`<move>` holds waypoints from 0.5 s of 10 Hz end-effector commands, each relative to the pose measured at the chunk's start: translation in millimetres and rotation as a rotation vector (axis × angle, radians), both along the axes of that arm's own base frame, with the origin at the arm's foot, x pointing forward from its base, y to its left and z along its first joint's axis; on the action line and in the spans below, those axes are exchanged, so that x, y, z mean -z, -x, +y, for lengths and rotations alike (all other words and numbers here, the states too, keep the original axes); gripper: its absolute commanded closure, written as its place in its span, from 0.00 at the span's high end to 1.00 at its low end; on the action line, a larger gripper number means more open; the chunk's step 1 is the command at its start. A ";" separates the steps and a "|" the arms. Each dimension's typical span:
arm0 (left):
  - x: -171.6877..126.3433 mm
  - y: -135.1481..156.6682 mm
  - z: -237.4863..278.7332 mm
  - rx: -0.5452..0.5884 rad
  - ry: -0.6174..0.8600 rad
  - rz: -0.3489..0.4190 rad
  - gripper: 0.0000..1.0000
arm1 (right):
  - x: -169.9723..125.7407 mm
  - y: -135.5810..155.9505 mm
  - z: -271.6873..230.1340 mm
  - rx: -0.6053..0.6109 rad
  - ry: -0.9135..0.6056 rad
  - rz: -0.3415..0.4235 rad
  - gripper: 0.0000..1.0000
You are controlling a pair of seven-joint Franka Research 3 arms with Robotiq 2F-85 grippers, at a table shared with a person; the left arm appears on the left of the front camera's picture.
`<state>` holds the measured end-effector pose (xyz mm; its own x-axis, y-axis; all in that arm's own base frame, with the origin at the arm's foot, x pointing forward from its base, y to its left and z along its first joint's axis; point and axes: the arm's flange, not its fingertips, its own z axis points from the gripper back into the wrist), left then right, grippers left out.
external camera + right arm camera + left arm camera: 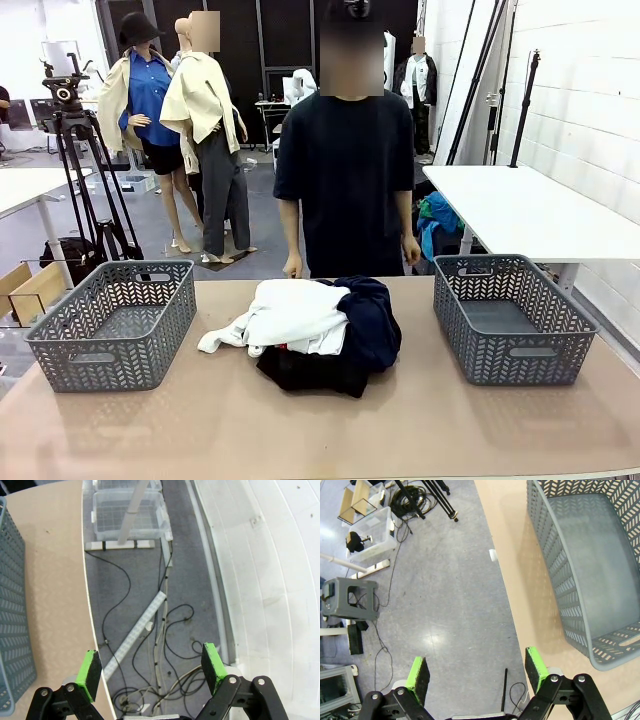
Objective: Sort the tops and bottoms.
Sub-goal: Lift clothes from the center of the table with your left hand.
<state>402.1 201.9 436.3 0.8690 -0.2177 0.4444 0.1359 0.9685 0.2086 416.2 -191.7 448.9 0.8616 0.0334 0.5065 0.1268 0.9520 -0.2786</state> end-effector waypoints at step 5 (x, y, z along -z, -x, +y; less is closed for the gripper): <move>-0.3 0.3 0.7 -0.017 -0.013 0.001 1.00 | 0.1 -1.2 -0.1 -0.002 0.002 0.004 1.00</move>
